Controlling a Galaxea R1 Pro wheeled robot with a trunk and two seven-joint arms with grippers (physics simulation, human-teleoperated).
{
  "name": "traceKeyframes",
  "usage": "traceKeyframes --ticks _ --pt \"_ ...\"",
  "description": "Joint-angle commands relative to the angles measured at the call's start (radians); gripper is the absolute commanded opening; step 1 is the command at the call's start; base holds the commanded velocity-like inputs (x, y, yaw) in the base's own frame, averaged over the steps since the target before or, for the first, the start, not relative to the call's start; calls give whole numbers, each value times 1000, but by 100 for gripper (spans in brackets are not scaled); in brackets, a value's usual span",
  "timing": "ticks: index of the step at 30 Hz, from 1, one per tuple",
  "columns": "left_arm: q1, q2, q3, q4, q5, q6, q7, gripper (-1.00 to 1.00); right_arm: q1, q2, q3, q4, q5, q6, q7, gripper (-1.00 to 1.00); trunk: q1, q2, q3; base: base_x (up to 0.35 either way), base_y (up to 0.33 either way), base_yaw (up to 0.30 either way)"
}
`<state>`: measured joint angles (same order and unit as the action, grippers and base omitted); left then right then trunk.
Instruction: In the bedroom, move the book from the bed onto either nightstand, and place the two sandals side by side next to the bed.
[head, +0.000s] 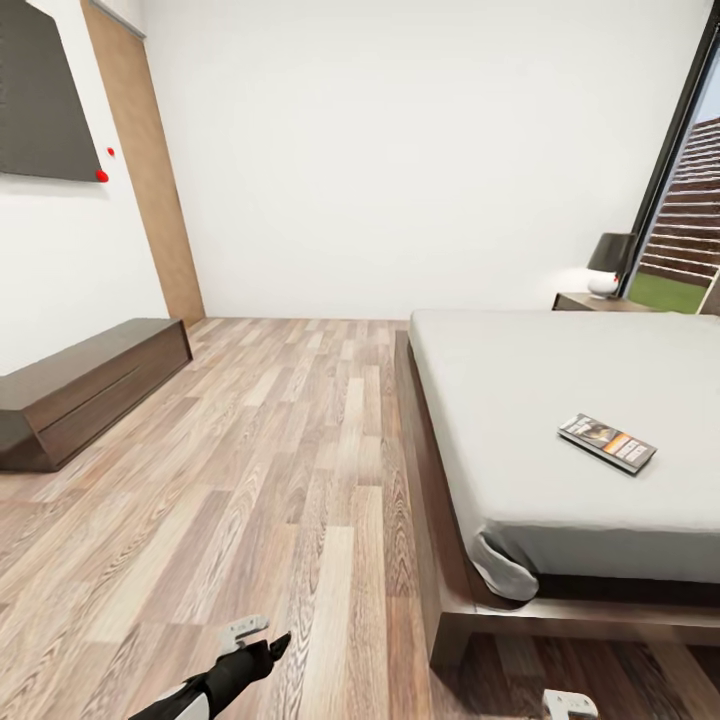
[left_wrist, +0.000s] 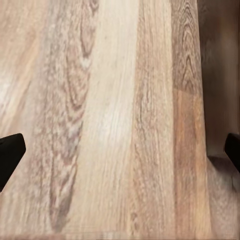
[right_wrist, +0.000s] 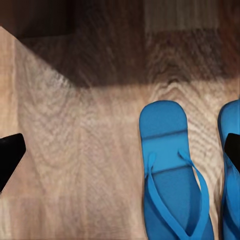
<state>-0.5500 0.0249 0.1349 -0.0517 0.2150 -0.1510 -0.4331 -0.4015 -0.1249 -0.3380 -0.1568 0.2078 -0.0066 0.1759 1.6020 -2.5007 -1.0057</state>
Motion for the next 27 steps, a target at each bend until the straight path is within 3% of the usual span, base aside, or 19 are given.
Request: traceKeyframes --ticks 1,5,24,27 --pt "-1 -1 8 2 -1 -1 -6 100 0 0 -9 0 9 -1 5 100 -1 0 3 0 0 0" --pt "-1 -2 8 3 -3 -1 -6 100 0 0 -9 0 9 -1 4 100 -5 7 18 0 0 0" --pt "-1 -3 8 4 -2 -1 -6 100 0 -1 -10 1 7 -1 4 100 -78 140 77 0 0 0" --pt "-1 -3 8 5 -2 -1 -6 100 0 -1 -10 0 7 -1 4 100 -78 140 77 0 0 0"
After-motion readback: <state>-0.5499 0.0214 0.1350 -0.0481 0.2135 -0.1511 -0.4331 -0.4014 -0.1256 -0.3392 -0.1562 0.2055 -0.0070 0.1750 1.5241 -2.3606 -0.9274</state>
